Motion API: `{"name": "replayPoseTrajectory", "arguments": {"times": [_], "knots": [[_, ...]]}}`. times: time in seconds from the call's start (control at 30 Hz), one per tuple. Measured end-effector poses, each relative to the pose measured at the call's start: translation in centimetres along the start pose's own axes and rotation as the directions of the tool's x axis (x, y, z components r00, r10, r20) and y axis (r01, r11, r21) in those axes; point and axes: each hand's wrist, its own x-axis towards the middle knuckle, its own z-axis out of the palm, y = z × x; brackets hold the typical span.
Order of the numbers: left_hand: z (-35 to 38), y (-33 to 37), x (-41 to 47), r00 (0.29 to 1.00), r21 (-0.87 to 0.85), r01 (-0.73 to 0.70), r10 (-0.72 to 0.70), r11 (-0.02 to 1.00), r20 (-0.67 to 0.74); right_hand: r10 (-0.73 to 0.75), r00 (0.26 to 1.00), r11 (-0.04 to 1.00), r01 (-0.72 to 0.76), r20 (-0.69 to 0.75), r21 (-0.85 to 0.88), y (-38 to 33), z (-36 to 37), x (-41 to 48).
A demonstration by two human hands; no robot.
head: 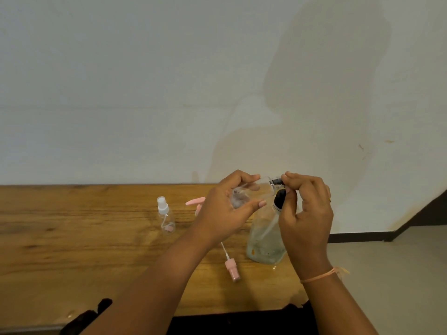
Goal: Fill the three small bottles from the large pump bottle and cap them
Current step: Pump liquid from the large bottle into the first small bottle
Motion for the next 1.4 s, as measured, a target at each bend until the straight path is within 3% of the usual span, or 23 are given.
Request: {"name": "replayPoseTrajectory", "arguments": {"times": [0.3,0.67,0.83,1.2,1.4], "knots": [[0.0,-0.5,0.0,1.000,0.116,0.019,-0.020,0.993,0.009,-0.074,0.997,0.997,0.074,0.001,-0.016,1.2,0.7,-0.6],[0.0,-0.2,-0.1,0.998,0.140,-0.064,0.067,0.988,-0.014,-0.029,1.000,1.000,0.029,-0.006,0.003,0.3,0.1,0.0],[0.1,-0.5,-0.1,1.000,0.111,0.019,-0.020,0.994,0.005,-0.071,0.997,0.996,0.071,0.010,-0.052,1.5,0.7,-0.7],[0.1,-0.3,0.0,0.999,0.093,-0.045,0.047,0.995,-0.014,-0.022,0.999,1.000,0.022,-0.029,0.004,0.2,0.3,-0.3],[0.2,-0.5,-0.1,0.999,0.146,0.031,-0.034,0.989,0.018,-0.031,1.000,0.999,0.031,-0.004,0.028,1.2,0.8,-0.8]]}}
